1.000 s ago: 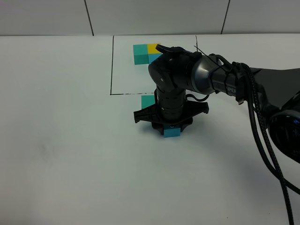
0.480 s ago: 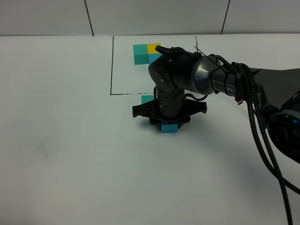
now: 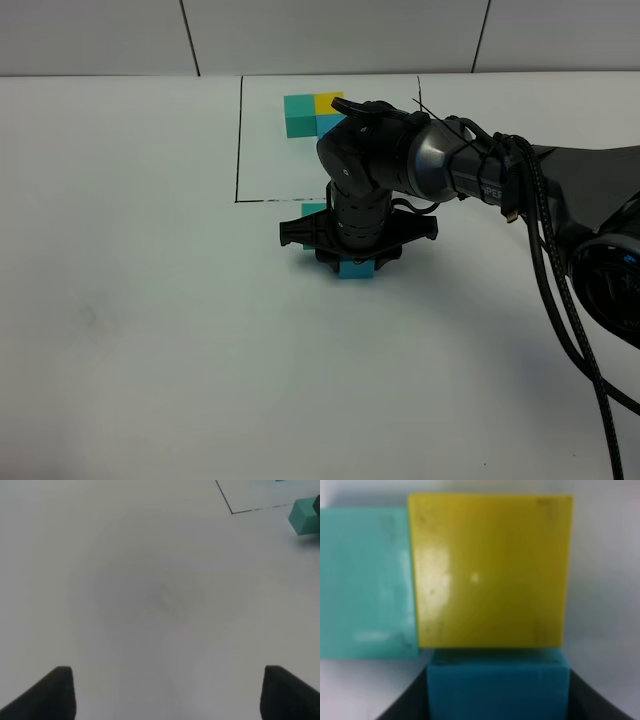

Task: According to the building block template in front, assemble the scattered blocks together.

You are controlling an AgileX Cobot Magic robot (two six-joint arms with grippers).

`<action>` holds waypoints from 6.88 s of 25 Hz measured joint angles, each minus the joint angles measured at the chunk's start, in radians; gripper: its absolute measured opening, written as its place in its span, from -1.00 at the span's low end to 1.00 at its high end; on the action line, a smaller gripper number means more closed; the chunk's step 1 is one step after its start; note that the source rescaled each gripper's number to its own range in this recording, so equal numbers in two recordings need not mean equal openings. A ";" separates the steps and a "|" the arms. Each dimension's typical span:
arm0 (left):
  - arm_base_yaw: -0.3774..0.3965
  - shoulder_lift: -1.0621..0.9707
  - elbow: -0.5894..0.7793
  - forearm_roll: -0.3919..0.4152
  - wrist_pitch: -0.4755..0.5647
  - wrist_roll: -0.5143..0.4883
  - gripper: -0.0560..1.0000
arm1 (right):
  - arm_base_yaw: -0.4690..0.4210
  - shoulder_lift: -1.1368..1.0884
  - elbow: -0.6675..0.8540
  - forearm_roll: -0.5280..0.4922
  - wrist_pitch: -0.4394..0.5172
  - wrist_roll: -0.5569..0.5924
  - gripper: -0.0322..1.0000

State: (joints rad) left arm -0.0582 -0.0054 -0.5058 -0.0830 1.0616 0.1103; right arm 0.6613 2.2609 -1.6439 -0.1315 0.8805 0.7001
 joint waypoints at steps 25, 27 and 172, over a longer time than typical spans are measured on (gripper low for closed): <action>0.000 0.000 0.000 0.000 0.000 0.000 0.53 | 0.001 0.003 0.000 -0.014 -0.021 0.043 -0.94; 0.000 0.000 0.000 0.000 0.000 0.000 0.53 | 0.001 0.003 0.000 -0.014 -0.021 0.044 -0.94; 0.000 0.000 0.000 0.000 0.000 0.000 0.53 | -0.707 -2.173 1.140 0.138 0.189 -0.726 0.99</action>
State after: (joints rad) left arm -0.0582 -0.0054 -0.5058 -0.0830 1.0616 0.1103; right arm -0.0453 0.0877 -0.5037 0.0067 1.0692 -0.0255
